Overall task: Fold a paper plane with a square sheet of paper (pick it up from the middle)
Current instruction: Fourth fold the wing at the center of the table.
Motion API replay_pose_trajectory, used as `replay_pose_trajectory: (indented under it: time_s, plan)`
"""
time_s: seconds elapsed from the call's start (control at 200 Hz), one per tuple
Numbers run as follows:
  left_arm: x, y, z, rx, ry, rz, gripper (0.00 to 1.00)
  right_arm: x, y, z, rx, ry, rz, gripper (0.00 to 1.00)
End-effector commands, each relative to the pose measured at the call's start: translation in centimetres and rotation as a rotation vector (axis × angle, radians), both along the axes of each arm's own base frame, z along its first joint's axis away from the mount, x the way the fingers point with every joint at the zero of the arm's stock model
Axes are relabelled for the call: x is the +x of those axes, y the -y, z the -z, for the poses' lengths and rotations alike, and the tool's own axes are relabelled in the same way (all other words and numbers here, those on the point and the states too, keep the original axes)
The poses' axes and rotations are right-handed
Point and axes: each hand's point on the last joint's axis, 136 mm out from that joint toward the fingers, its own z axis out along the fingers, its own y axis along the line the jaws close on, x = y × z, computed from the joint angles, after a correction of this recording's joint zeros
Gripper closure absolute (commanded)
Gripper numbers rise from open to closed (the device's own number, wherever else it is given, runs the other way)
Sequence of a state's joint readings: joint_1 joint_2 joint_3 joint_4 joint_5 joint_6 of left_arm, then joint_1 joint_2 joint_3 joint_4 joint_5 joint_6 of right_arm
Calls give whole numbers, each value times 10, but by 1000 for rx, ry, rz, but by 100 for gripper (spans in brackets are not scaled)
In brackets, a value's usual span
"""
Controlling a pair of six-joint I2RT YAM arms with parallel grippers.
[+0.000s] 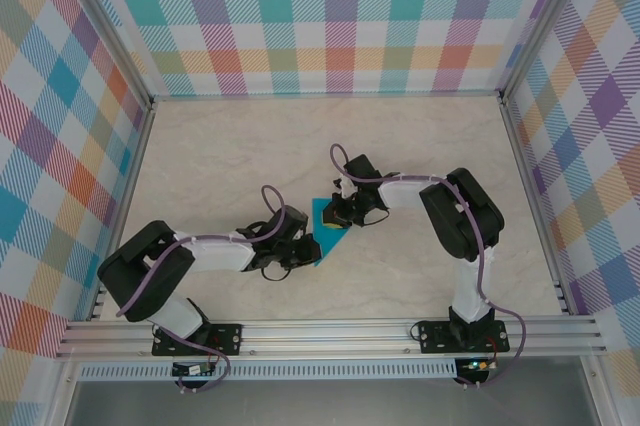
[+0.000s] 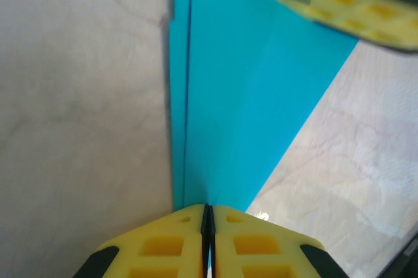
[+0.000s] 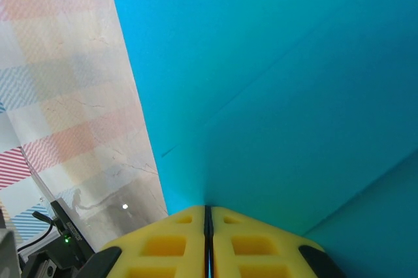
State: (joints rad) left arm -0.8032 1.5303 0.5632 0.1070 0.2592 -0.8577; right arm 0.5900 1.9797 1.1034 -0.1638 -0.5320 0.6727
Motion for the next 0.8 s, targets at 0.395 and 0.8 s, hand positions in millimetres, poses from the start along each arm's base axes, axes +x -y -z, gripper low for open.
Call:
replay_pose_trajectory:
  time_s: [0.395, 0.8]
  plan:
    - [-73, -61, 0, 208, -169, 91, 86, -11, 19, 29, -101, -52, 19, 86]
    - [4, -51, -49, 133, -19, -55, 72, 13, 39, -58, -115, 126, 115, 60]
